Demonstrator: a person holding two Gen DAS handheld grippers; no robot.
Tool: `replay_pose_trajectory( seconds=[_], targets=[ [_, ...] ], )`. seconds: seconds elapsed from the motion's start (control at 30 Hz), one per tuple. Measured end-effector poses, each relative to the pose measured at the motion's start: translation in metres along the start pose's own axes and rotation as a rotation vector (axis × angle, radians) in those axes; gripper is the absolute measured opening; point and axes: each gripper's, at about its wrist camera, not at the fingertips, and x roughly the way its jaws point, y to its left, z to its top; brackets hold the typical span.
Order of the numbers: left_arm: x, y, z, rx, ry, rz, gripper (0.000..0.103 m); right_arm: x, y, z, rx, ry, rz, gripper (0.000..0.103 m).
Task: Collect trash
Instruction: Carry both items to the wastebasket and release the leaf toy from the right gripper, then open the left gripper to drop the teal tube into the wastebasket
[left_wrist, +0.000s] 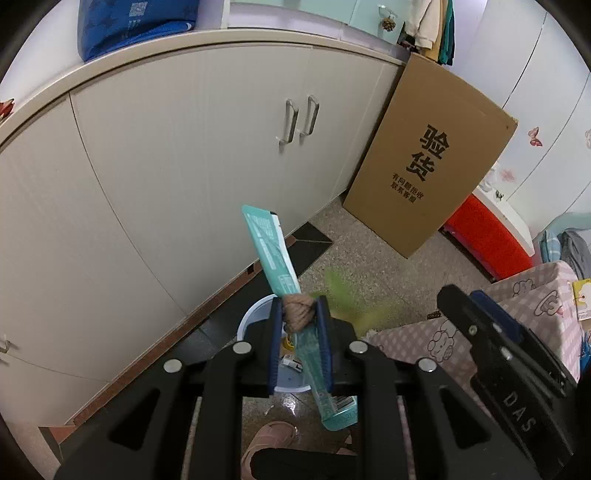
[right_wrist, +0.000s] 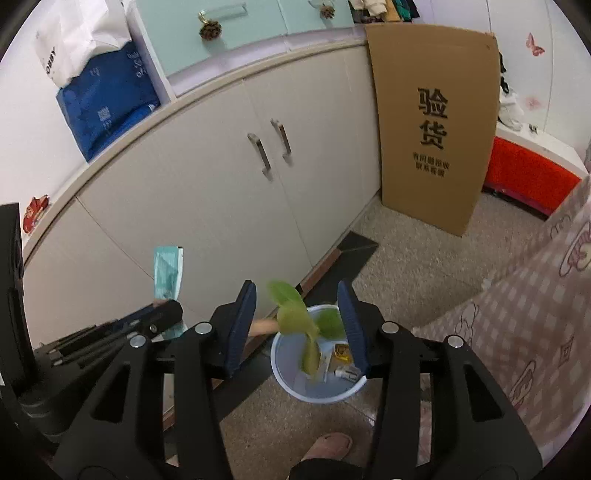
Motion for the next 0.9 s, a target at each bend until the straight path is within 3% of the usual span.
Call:
replay_pose_trajectory(
  seconds=[0.43,0.9],
  targets=[
    [0.014,-0.009,-0.001,0.019,0.025,-0.014,0.018,-0.01,-0.011,-0.004,0.012,-0.015,-0.037,0.052],
    [0.023,-0.031,0.009,0.06,0.005,-0.003,0.018,-0.022,-0.034,0.0,0.092,-0.086,-0.054,0.058]
  ],
)
